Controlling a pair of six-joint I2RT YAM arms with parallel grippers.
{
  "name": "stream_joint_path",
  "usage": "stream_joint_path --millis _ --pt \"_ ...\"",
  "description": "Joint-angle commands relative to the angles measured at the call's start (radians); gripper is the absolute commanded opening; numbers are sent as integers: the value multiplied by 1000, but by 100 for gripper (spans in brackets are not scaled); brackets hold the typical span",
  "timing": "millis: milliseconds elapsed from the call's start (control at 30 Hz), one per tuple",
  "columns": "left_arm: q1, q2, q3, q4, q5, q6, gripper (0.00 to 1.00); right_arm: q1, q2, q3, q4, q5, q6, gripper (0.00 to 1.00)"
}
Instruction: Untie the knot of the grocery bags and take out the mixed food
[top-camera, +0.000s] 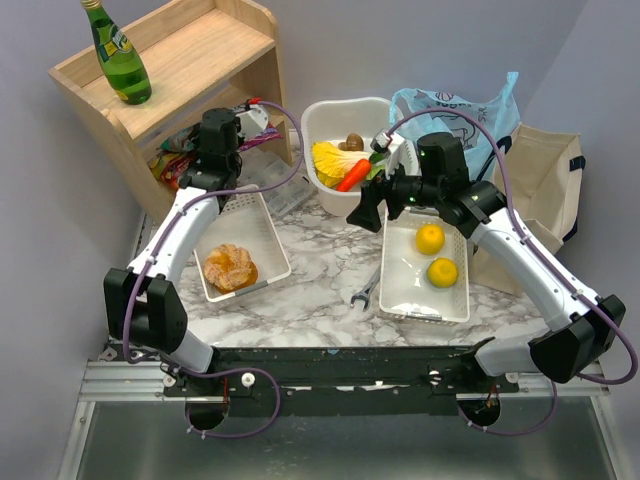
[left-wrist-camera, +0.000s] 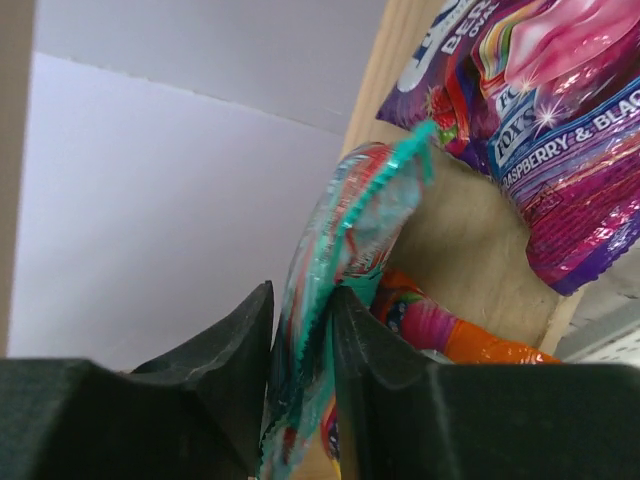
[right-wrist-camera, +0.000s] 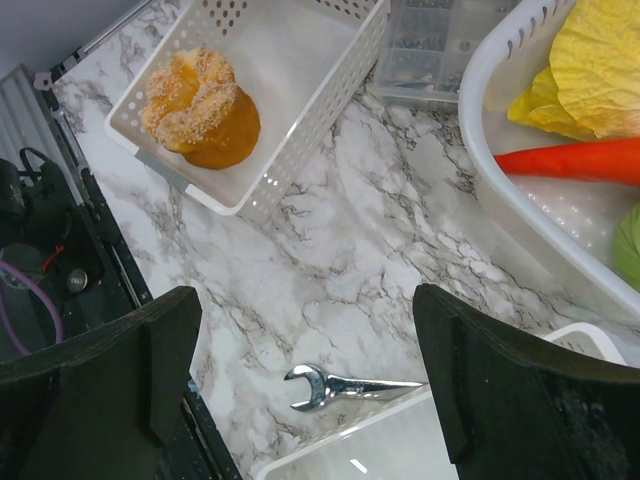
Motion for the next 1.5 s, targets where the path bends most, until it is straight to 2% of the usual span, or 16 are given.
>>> stream_joint_path --millis 0,67,267,467,567,800,1000,1300,1467 --pt "43 1 84 -144 89 -114 34 1 -17 -8 -15 -20 -20 94" --pt "48 -1 93 -200 119 -128 41 1 -15 -9 -15 -22 -20 94" --pt "53 -11 147 -365 199 -169 71 1 -8 -5 -12 -27 -19 94" --pt "53 -15 218 -496 256 -194 87 1 0 -5 -9 -29 -19 95" --pt "53 -15 261 -554 278 -210 98 1 5 0 -9 -34 -19 95" --pt "40 -24 402 -716 368 -270 99 1 15 12 -6 -35 -12 95" --pt "-15 -77 451 -817 494 -314 99 -1 23 32 6 3 -3 95" --pt "-114 -63 669 -1014 674 -458 99 -41 -20 49 -13 87 -4 96" --pt "-124 -83 655 -1071 784 -537 99 -52 -96 7 -75 179 -37 96"
